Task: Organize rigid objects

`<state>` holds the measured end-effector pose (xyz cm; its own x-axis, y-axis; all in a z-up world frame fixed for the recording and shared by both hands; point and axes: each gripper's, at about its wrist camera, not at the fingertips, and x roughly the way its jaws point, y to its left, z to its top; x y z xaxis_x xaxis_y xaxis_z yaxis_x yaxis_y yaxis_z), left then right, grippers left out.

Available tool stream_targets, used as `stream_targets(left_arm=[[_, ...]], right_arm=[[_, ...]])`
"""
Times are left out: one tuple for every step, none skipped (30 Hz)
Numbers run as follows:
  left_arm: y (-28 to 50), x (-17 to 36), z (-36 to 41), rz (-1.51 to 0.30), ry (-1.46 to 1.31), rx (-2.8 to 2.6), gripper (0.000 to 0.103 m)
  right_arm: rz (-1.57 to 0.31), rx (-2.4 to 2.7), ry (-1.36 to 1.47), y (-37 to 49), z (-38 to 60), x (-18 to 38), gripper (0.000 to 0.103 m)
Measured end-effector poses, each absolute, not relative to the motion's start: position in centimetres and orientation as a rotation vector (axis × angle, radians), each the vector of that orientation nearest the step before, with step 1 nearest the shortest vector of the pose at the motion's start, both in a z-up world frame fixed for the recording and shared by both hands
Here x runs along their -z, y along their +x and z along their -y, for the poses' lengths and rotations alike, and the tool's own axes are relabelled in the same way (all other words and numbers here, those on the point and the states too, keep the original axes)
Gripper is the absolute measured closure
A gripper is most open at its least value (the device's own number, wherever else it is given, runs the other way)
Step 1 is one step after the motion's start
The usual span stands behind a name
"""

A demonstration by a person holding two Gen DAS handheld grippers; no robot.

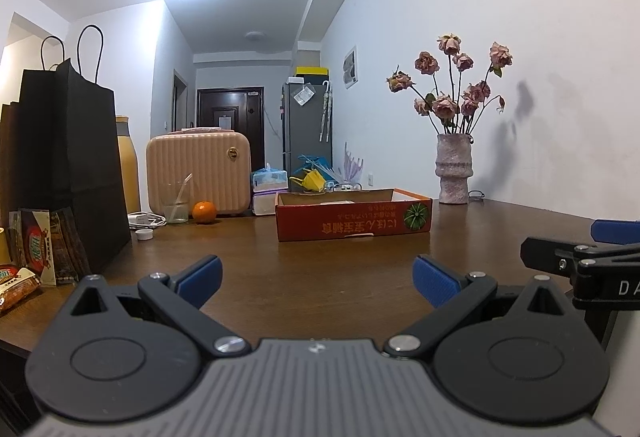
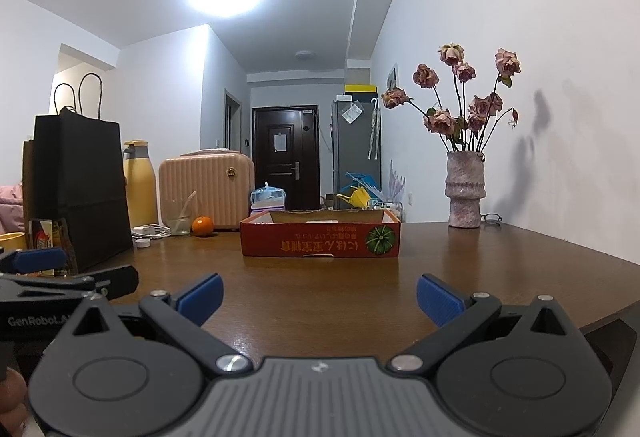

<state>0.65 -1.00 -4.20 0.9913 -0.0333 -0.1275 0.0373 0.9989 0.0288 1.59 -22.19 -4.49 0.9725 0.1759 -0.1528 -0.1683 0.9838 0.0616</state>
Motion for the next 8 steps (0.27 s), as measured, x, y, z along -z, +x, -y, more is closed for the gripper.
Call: stream_targets(left_arm=[[0.67,4.18,1.01,-0.127,0.03,0.034,0.0],[0.66,4.17,1.03,-0.126,0.03,0.033,0.0],[0.63,4.17,1.06,-0.125,0.03,0.033,0.0],[0.64,4.17,1.06,-0.126,0.03,0.032,0.0],[0.67,4.19,1.07,-0.128,0.03,0.028,0.0],[0.61,4.17,1.04,-0.127,0.029,0.035,0.0],[0.54,4.15,1.06,-0.123,0.029,0.041,0.0],[0.52,4.13,1.1,-0.12,0.033,0.036,0.0]], right_arm=[[-0.16,-0.172,0.05,1.62,22.25,4.51,0.0],[-0.161,-0.171,0.051,1.72,22.27,4.44,0.0],[-0.16,-0.17,0.051,1.76,22.28,4.42,0.0],[-0.159,-0.17,0.05,1.77,22.3,4.4,0.0],[-0.158,-0.17,0.05,1.77,22.32,4.39,0.0],[-0.158,-0.17,0.049,1.76,22.33,4.42,0.0],[-0.159,-0.17,0.049,1.77,22.32,4.42,0.0],[-0.16,-0.17,0.05,1.78,22.33,4.43,0.0]])
